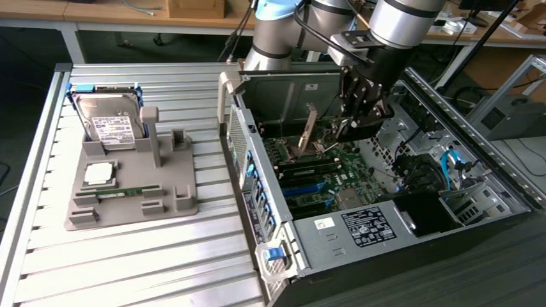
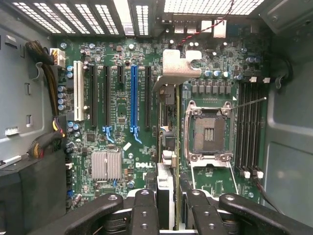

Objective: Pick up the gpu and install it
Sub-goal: 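Insert the gpu into the slot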

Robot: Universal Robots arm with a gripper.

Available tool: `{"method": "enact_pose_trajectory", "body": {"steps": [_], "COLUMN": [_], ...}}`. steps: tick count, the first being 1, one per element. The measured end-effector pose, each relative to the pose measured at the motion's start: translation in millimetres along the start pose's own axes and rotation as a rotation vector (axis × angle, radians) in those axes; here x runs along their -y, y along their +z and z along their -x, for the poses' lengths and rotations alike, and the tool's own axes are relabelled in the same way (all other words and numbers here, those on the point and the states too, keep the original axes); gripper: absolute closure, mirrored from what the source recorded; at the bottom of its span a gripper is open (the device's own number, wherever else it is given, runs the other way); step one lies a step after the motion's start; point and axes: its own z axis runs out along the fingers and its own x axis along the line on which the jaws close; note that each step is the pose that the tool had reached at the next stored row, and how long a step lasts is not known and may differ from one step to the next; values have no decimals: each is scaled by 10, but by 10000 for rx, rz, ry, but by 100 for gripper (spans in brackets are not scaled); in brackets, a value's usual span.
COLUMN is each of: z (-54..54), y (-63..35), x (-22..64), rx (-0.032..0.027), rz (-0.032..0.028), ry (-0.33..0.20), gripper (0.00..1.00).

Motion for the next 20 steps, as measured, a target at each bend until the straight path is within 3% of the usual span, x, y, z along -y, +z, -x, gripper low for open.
{"method": "enact_pose_trajectory", "body": {"steps": [20], "z": [-9], "y": [62], "x": [-15], "rx": [0], "rz": [0], "ry": [0], "gripper": [72]}}
